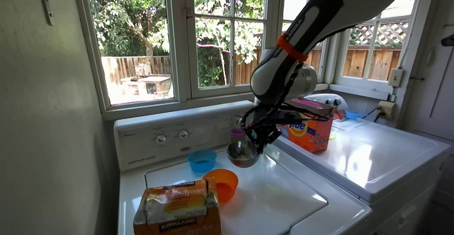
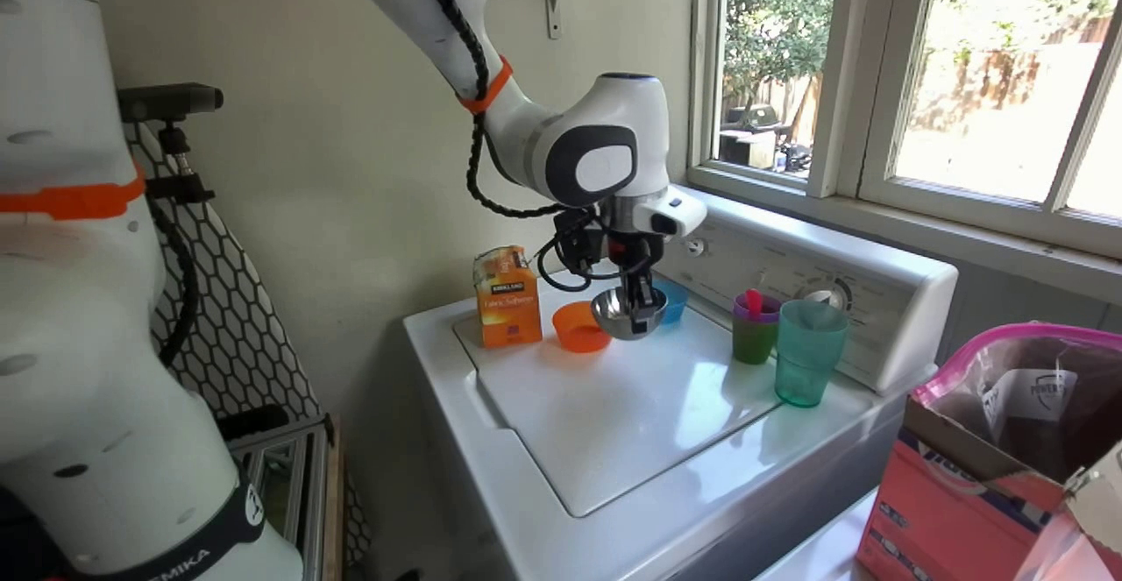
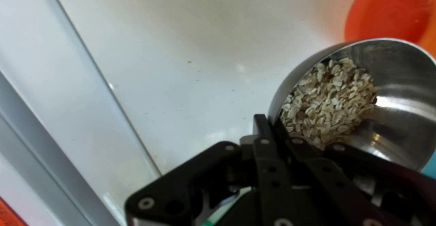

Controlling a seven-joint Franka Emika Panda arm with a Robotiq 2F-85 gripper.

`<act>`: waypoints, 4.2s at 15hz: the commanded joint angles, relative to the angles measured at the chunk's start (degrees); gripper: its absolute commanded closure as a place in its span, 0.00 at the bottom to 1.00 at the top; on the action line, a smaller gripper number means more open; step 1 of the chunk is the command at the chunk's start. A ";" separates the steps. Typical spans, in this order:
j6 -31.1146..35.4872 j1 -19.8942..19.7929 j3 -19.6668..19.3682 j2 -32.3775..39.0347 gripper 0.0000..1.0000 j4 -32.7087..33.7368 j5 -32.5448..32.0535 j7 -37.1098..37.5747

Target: Pour the contents in the silver bowl into the blue bowl.

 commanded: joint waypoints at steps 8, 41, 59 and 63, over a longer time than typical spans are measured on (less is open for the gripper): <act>5.13 11.17 -5.24 5.31 0.99 11.77 -32.13 30.61; -30.91 13.25 9.13 18.74 0.99 20.34 -102.84 68.76; -32.17 12.86 10.74 21.52 0.99 24.06 -104.11 68.68; -34.96 13.49 10.81 23.25 0.99 25.45 -105.39 68.05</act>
